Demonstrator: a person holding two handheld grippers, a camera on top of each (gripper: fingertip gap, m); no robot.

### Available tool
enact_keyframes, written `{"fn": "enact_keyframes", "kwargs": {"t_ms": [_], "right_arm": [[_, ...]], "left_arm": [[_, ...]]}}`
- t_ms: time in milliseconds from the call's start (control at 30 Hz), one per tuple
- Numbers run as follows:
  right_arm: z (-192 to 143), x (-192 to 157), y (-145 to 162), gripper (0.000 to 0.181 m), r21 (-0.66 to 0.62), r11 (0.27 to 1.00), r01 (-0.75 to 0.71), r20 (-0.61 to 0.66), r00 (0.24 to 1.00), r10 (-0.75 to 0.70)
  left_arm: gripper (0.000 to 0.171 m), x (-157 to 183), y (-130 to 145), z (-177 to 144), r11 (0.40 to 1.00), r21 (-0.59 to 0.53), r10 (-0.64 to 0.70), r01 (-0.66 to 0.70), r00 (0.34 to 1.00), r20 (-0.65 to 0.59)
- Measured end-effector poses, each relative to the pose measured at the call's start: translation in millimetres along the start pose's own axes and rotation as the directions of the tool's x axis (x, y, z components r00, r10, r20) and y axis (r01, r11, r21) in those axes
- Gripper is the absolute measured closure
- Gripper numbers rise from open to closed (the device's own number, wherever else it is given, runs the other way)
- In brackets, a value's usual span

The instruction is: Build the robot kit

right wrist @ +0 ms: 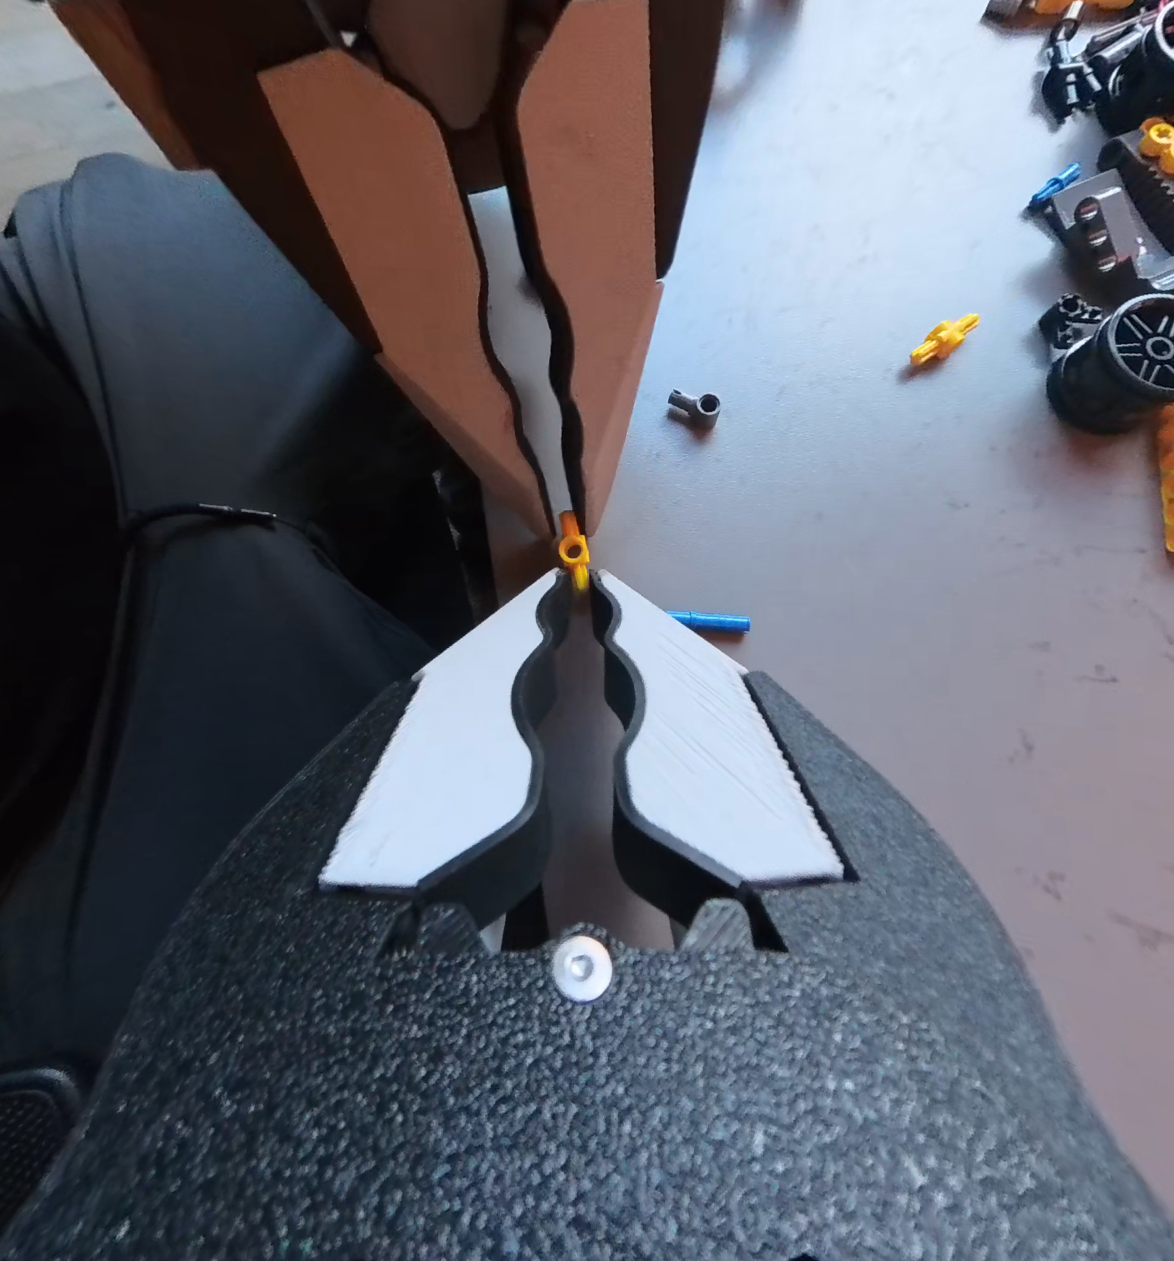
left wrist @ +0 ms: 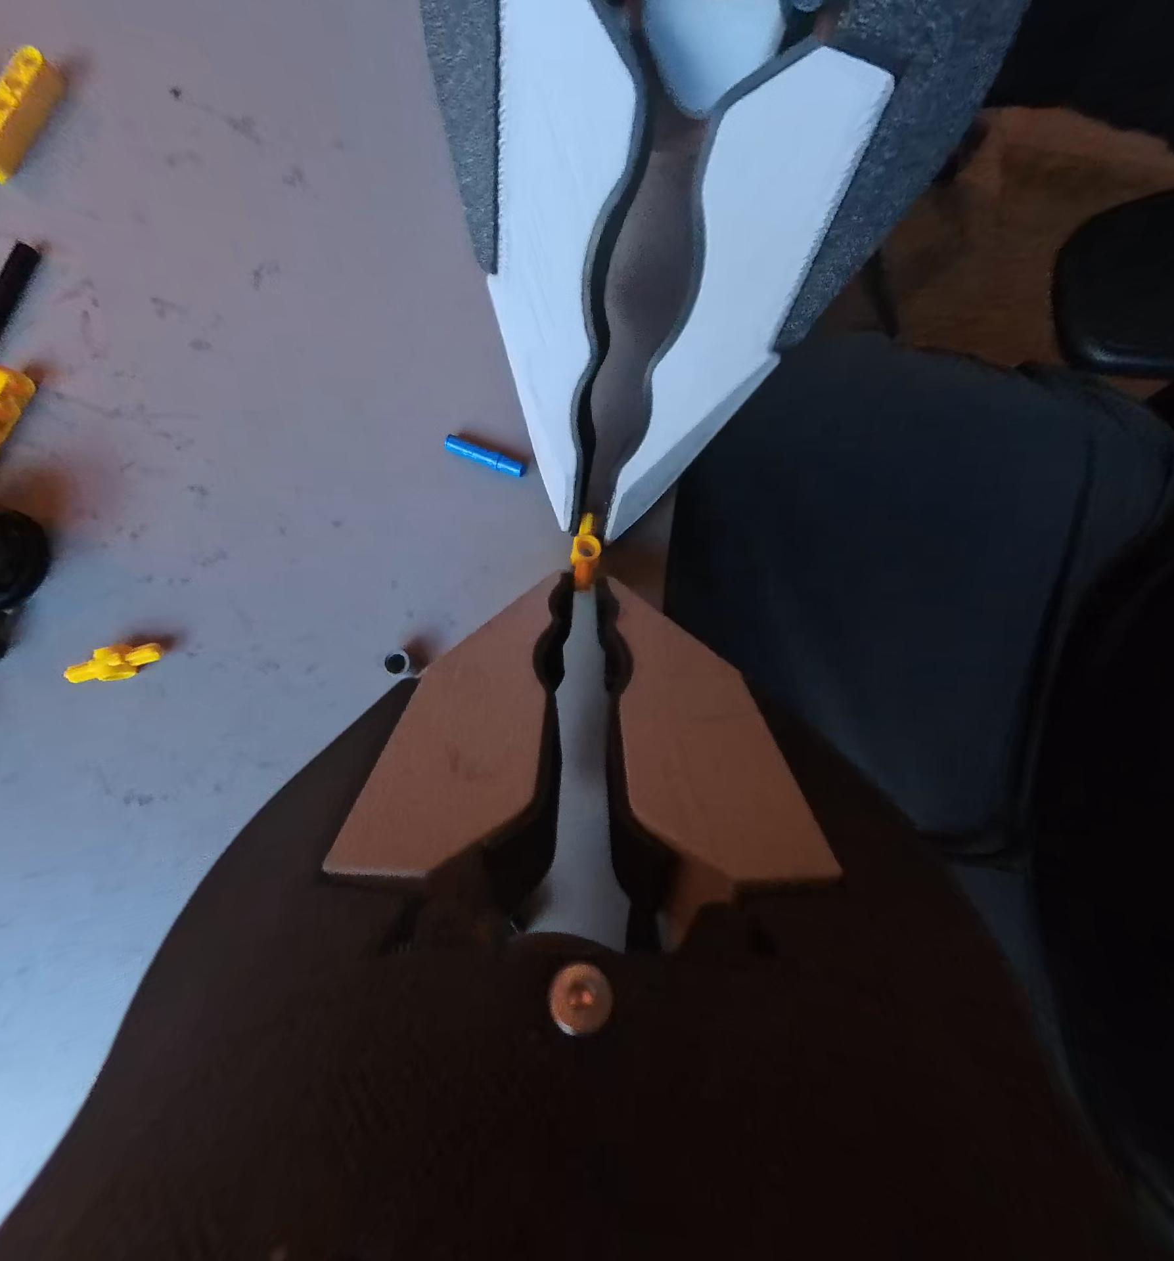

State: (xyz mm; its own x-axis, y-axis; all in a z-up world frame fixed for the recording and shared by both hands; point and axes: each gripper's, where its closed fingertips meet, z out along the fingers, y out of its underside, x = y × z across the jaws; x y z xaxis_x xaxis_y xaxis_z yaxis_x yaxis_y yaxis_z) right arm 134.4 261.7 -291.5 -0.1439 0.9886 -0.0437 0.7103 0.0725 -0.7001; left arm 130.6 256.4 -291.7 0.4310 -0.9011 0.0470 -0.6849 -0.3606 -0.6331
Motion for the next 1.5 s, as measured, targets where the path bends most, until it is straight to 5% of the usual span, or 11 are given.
{"fn": "enact_keyframes", "kwargs": {"t_ms": [900, 1200, 1500], "right_arm": [[-18.3, 4.7, 4.7, 0.17, 0.056, 0.998, -0.024, -0.058, 0.998, 0.027], [-44.0, 42.6, 9.9, 0.17, 0.078, 0.986, -0.148, -0.174, 0.972, 0.159], [-48.8, 40.9, 19.3, 0.17, 0.112, 0.971, -0.213, -0.23, 0.945, 0.234]], "left_arm": [[0.156, -4.7, 4.9, -4.7, 0.998, 0.003, -0.058, 0.058, 0.997, 0.045], [0.148, -17.5, -15.0, -19.9, 0.969, 0.155, -0.218, 0.193, 0.963, 0.158], [0.142, -24.6, -23.8, 11.3, 0.956, -0.044, -0.287, 0.292, 0.953, 0.094]]}}
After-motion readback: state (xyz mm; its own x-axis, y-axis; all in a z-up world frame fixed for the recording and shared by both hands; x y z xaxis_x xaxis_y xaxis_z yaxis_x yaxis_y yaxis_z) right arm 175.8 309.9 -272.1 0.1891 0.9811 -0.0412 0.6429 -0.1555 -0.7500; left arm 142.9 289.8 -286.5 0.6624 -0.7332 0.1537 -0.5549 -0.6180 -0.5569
